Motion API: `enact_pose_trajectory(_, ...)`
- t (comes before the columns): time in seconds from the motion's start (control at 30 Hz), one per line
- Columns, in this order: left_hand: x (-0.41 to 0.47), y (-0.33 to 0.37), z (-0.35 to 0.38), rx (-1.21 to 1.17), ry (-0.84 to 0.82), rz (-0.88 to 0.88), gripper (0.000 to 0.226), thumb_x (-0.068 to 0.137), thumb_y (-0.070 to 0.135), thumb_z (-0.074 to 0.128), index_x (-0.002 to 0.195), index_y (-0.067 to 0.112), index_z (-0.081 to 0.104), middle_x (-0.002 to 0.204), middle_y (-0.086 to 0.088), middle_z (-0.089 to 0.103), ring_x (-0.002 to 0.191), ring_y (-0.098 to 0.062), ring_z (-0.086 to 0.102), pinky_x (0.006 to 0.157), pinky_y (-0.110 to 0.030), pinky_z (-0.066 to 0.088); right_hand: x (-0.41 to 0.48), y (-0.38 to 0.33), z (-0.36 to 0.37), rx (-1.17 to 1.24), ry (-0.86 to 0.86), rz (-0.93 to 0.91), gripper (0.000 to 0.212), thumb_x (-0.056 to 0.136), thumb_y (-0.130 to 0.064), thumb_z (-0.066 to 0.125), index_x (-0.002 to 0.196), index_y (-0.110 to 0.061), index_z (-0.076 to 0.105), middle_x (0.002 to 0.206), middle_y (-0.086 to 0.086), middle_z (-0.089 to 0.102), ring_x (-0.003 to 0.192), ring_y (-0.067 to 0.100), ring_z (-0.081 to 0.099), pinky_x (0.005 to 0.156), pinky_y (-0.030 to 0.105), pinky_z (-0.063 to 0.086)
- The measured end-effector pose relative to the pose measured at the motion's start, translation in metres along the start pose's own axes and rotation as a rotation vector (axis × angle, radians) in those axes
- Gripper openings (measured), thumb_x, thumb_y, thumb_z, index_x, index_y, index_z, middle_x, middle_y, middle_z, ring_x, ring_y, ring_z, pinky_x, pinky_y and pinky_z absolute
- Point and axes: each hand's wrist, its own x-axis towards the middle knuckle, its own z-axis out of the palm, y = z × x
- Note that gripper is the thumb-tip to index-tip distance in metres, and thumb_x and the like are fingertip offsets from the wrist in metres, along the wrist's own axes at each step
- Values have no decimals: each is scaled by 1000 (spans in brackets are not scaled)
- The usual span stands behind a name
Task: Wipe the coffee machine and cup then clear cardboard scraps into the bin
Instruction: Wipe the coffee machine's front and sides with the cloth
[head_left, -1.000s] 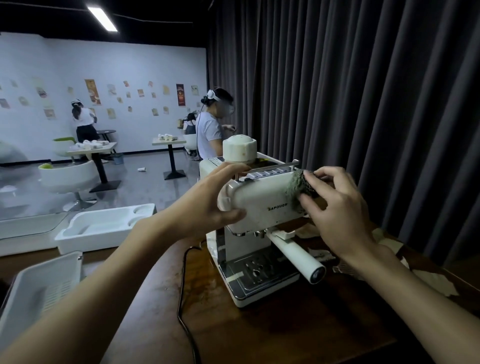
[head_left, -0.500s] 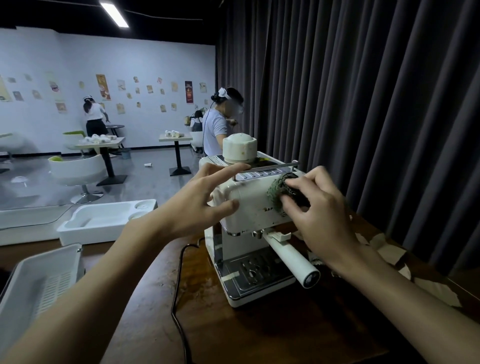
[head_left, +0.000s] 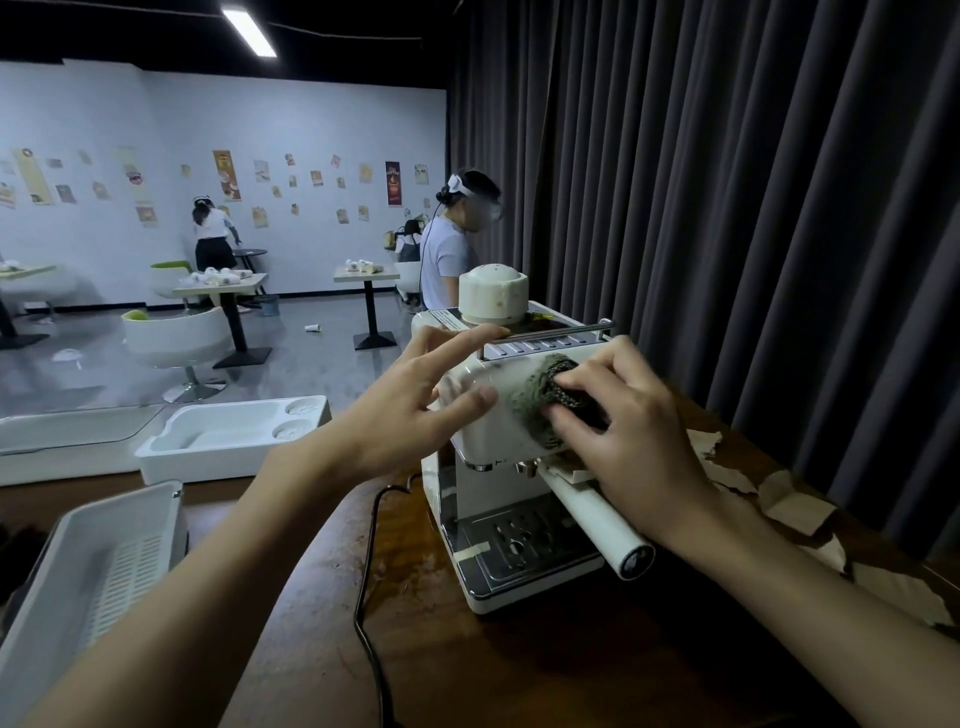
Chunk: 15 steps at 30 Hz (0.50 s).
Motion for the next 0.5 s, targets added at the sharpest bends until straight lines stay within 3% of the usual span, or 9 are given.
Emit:
enact_pose_trajectory(0.13, 1, 1, 1, -37, 5, 11, 60, 81, 69, 55, 138, 64, 35, 136, 14, 37, 133, -20, 47, 113, -50, 42, -7, 29, -17, -63, 56, 115, 18, 77, -3, 77, 90, -3, 65, 87, 1, 46, 73, 8, 42, 69, 7, 35)
enact_pose_trajectory(0.3, 2, -1, 2, -55, 32, 11, 61, 82, 65, 56, 140, 57, 40, 139, 11, 39, 132, -20, 47, 112, -51, 42, -13, 41, -25, -80, 67, 211, 20, 77, -8, 79, 87, -6, 62, 85, 4, 47, 71, 17, 47, 62, 25, 40)
enact_pose_trajectory(0.5, 2, -1, 3, -72, 44, 4, 56, 88, 51, 58, 142, 51, 41, 138, 6, 39, 134, -22, 45, 114, -53, 39, -13, 13, -5, -31, -66, 75, 22, 74, -7, 82, 81, -8, 61, 82, -3, 41, 68, 9, 41, 65, 7, 34)
